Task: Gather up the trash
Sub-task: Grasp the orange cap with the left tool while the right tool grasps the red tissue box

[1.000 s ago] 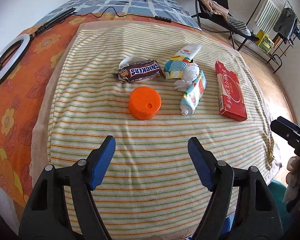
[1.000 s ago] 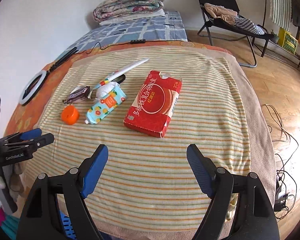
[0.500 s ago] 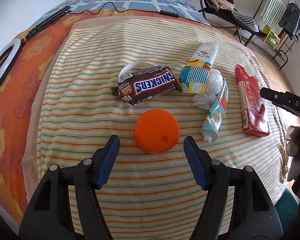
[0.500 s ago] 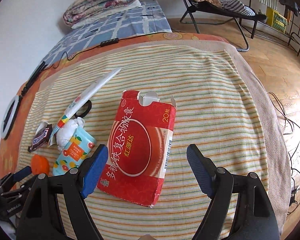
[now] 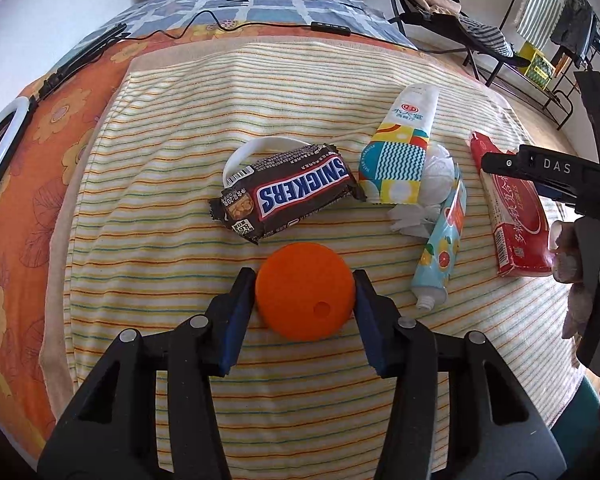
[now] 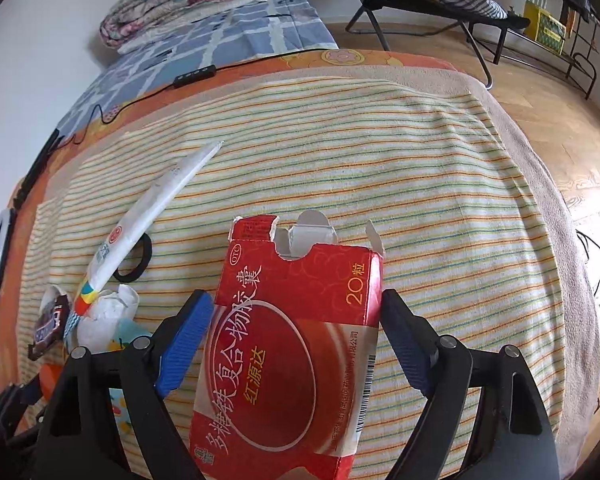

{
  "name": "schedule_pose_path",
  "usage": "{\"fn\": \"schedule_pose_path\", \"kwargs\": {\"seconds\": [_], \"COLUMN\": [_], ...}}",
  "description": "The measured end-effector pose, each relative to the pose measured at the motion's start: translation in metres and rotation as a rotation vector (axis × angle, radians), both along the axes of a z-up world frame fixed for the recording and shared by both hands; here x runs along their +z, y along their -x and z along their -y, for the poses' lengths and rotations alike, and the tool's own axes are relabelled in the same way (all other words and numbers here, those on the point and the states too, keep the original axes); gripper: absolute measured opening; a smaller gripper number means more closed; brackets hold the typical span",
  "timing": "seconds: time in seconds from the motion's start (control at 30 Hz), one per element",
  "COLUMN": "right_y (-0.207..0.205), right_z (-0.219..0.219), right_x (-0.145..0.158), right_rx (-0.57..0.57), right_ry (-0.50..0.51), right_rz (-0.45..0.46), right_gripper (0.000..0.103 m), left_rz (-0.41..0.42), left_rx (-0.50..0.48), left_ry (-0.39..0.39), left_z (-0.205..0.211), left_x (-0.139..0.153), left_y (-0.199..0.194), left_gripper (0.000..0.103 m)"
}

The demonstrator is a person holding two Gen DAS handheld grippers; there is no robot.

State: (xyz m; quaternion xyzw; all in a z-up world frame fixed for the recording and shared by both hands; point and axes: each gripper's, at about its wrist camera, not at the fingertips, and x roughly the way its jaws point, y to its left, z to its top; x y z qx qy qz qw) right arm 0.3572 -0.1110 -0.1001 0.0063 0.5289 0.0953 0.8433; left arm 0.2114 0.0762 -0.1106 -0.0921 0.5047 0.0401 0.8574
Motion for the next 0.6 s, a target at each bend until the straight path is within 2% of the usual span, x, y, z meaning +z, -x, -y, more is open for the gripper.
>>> {"fn": "schedule_pose_path", "kwargs": {"seconds": [0.13, 0.33, 0.6], "right_y": [0.000, 0.004, 0.025], "right_z": [-0.009, -0.024, -0.007], "right_x": [-0.001, -0.011, 0.006], "right_rx": [0.019, 0.081, 0.111], "right_ry": [0.021, 0.125, 0.035], "right_rz": [-0.006, 0.005, 0.022], "right_gripper": [0.086, 0.087, 0.086], "left_rz": [0.005, 0.006, 0.022], "left_rx": [-0.013, -0.018, -0.009], "left_ry": [-0.017, -0.018, -0.022], "left_z": [0.002, 0.002, 0.000], "left_x": [0.000, 0.003, 0.016], "left_y": [0.002, 0.008, 0.021], "left_gripper": [0.049, 0.049, 0.049]}}
